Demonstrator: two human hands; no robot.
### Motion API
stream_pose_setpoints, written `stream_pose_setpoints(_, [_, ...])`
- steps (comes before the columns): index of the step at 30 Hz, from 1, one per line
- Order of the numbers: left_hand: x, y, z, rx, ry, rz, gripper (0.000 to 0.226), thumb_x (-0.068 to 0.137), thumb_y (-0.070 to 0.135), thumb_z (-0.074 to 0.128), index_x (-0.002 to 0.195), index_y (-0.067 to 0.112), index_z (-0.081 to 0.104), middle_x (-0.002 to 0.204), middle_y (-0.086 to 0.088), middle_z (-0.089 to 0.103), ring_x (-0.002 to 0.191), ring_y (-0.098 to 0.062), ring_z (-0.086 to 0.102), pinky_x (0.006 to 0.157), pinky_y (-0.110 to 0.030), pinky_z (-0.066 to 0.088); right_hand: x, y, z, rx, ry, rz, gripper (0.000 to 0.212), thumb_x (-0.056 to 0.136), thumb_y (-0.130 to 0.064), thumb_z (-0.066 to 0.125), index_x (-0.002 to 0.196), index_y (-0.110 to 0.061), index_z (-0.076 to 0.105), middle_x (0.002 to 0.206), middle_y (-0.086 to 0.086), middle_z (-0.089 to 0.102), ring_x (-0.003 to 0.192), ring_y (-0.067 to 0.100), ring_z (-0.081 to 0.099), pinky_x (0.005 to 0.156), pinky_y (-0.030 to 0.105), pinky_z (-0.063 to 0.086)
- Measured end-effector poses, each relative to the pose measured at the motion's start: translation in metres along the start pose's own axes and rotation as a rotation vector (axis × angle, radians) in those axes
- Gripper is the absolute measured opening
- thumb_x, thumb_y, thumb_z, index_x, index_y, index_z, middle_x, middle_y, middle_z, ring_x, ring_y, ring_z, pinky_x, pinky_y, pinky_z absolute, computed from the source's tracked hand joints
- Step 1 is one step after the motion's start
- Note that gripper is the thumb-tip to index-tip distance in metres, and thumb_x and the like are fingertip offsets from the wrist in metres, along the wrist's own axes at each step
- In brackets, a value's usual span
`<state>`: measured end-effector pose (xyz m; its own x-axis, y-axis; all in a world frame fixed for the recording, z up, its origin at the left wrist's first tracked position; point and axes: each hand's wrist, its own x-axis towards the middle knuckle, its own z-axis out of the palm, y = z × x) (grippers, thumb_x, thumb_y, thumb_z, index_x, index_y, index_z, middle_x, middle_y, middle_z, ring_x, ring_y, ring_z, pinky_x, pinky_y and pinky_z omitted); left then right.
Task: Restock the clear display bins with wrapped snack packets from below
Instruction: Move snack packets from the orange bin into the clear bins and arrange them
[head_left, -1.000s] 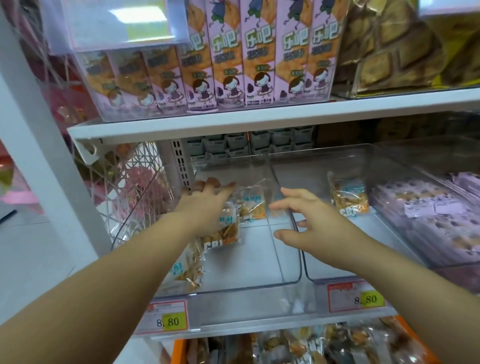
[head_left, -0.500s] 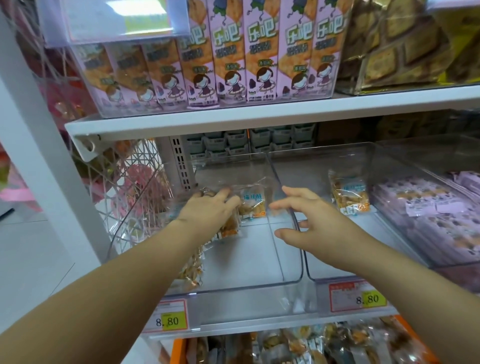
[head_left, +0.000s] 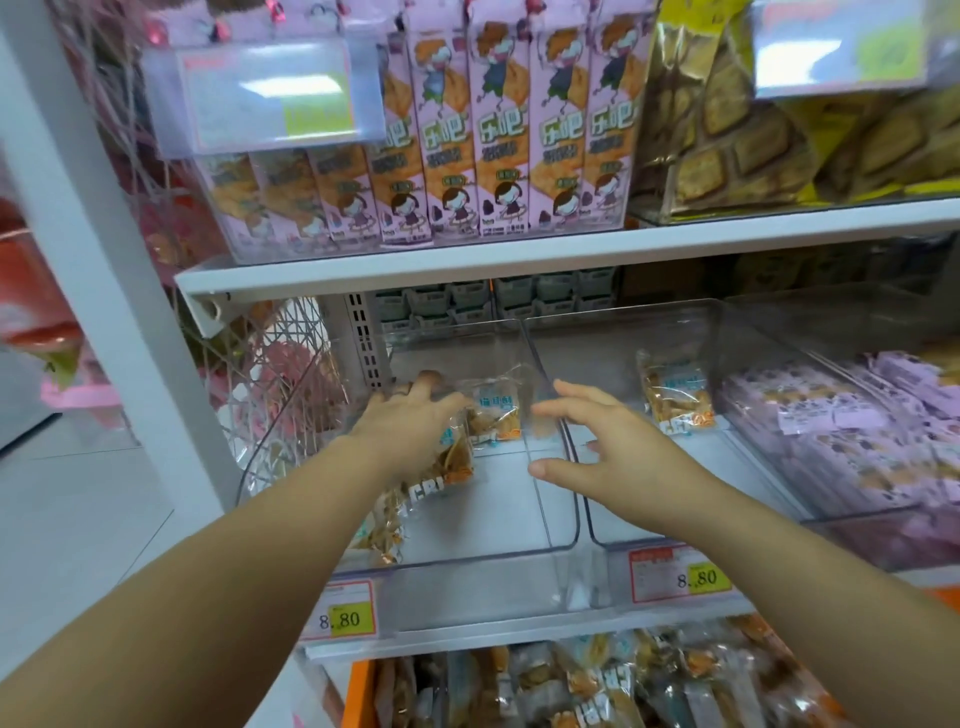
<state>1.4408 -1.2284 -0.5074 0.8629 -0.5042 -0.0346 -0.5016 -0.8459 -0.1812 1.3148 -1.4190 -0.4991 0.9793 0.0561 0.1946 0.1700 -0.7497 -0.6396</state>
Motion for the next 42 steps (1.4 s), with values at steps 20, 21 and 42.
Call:
stream_pose_setpoints(20, [-0.17,0.11,0.145,-0.672,0.039,0.04,0.027,0.092,0.025,0.055,0.118,0.029,0.058,0.117,0.006,0.059,0.104,-0.015,0.059,0.085,-0.03,0.049,-0.15,0.099,0.065,-0.453,-0.511,0.185,0.022,0.091,-0.033,0.056,0.11,-0.022,0.057,0.101,-0.009,0.061,0.094,0.014,0.056,0.071,0.019,0.042])
stream_pose_setpoints(21, [-0.167,0.108,0.158,-0.7,-0.083,-0.011,0.03,0.092,0.027,0.056,0.122,0.029,0.055,0.121,0.003,0.058,0.109,-0.017,0.058,0.09,-0.031,0.047,-0.152,0.11,0.07,-0.463,-0.577,0.264,0.031,0.091,-0.032,0.056,0.121,-0.022,0.053,0.118,-0.002,0.06,0.105,0.017,0.055,0.079,0.024,0.043])
stream_pose_setpoints(42, [-0.157,0.118,0.187,-0.935,-0.907,0.002,0.073,0.076,0.069,0.057,0.14,0.039,0.039,0.147,0.006,0.04,0.132,-0.012,0.04,0.108,-0.029,0.032,-0.151,0.158,0.117,-0.171,-0.691,0.462,0.052,0.076,-0.018,0.076,0.123,-0.025,0.054,0.117,-0.001,0.053,0.097,0.011,0.054,0.077,0.024,0.048])
